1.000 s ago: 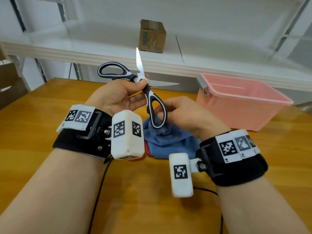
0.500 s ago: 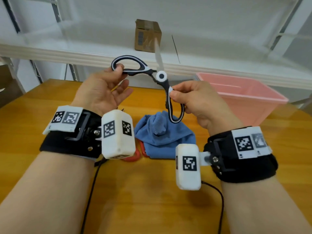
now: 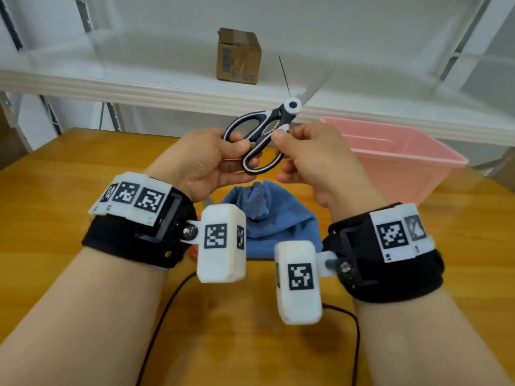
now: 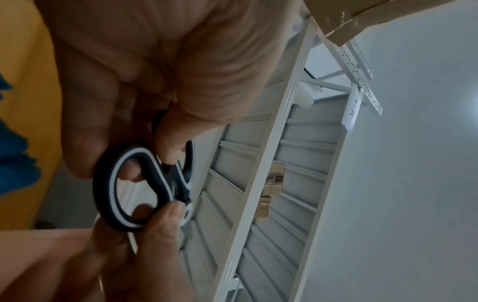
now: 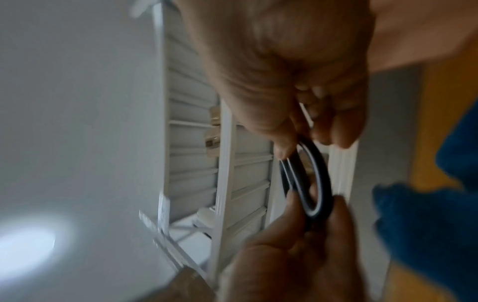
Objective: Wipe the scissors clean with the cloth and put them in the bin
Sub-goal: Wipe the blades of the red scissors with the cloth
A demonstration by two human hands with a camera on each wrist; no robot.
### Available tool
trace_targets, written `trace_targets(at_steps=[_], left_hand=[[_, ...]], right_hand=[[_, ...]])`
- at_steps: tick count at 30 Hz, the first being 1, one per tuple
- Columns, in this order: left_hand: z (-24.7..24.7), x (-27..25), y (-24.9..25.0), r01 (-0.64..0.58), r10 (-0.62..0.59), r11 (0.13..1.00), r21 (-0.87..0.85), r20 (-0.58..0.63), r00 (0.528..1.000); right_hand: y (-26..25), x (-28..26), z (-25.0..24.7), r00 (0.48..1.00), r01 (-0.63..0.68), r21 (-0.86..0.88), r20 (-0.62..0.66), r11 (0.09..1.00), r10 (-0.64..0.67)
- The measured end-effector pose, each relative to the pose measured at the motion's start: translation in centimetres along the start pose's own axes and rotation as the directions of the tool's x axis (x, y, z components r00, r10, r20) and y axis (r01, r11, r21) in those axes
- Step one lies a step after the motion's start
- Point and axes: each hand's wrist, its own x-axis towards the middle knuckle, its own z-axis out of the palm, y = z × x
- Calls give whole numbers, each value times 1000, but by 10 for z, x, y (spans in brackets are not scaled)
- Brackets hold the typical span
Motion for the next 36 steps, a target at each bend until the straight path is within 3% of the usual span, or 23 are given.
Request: trace_targets(at_steps=[2,3,5,7,10,12,18,22,25,30,36], left_hand=[[-2,-1,0,-5,7,999,41,-41,999],[-3,-2,0,-4,8,997,73,-54,998],[-4,-3,0,8,-3,993,115,-44,999],[-2,-6,1,15,-16,993,121,6,1000],[1,-9,3,19,-33,989,146,97,995],[3,-10,3,29,-51,988,150,147,988],[6,-14,6,90,-125,988,125,305,944],[-5,-12,11,94,-95,996,13,169,981],[-12,-11,11,94,-87,994,-55,115,990],[-14,-5,7,133,-126,988,-77,90,988],[-14,-4,3,135,-132,989,-59,55,990]], right_hand=[[-2,0,-4,986,99,-471,-71,877,-149],[-3,-1,-7,962,142,-596,-105,790,-253],[-7,-2,-11,914,263,-611,-91,746,-396],[-9,-3,-11,891,399,-563,54,724,-450],[-13,-8,-9,882,472,-543,298,695,-366],[-13,-11,-10,886,456,-578,364,677,-287],[-24,-22,-32,920,392,-692,314,606,-236],[-2,-11,-60,970,184,-823,240,537,36],[27,3,-72,953,70,-886,196,458,233],[54,17,-70,909,15,-919,177,394,378],[64,21,-69,888,10,-929,178,369,424]])
